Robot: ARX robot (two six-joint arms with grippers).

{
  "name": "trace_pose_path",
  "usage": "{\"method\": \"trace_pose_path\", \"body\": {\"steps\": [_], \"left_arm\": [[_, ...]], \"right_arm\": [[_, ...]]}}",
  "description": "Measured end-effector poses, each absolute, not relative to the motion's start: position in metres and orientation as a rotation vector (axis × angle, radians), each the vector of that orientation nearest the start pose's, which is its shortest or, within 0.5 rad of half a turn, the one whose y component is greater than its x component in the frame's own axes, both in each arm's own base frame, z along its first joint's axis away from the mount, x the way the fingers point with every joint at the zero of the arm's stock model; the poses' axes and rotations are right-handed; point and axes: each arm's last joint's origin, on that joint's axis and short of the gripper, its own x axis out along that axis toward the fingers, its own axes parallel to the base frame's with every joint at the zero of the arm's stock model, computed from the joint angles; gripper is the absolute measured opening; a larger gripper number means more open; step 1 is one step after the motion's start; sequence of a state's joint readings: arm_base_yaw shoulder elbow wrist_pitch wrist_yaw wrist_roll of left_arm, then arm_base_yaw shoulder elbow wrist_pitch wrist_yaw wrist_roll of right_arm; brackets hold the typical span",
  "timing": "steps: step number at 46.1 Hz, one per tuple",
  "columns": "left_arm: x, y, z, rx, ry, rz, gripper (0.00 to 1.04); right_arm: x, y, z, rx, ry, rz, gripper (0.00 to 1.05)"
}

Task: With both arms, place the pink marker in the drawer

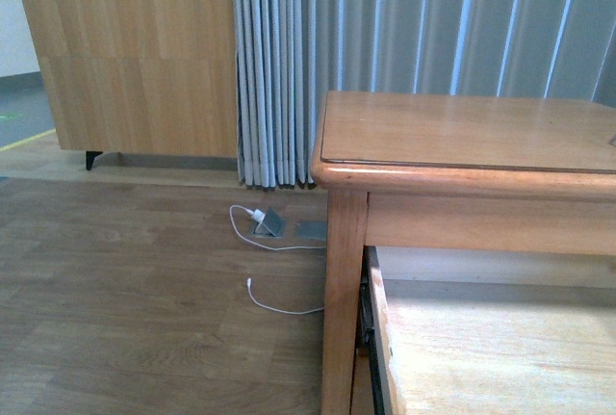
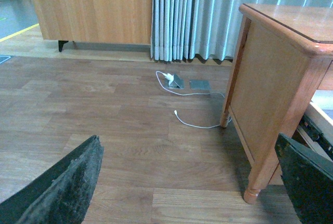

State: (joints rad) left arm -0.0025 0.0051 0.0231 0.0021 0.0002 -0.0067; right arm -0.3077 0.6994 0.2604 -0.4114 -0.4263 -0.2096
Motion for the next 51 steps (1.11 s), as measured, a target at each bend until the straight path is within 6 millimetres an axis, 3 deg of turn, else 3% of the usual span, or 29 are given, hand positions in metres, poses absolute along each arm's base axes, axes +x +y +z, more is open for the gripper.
{"method": "trace_pose_path", "body": {"steps": [13,19,43,51], "left_arm": [[0.097,0.0,0.171,-0.006,-0.02,-0.003,0.99],[0.097,0.0,0.171,-0.006,-0.02,-0.003,0.99],[0.097,0.0,0.171,-0.006,-0.02,-0.003,0.99],[0.097,0.0,0.171,-0.006,-0.02,-0.003,0.99]], "right_arm": [[0.197,-0.017,0.137,0.043,0.833,0.17,0.96],[0.215,-0.014,0.127,0.038,0.836,0.13,0.96],[0.332,-0.004,0.109,0.046,0.498,-0.011,0.96],[0.355,-0.001,0.105,0.053,0.438,-0.041,0.96]]}}
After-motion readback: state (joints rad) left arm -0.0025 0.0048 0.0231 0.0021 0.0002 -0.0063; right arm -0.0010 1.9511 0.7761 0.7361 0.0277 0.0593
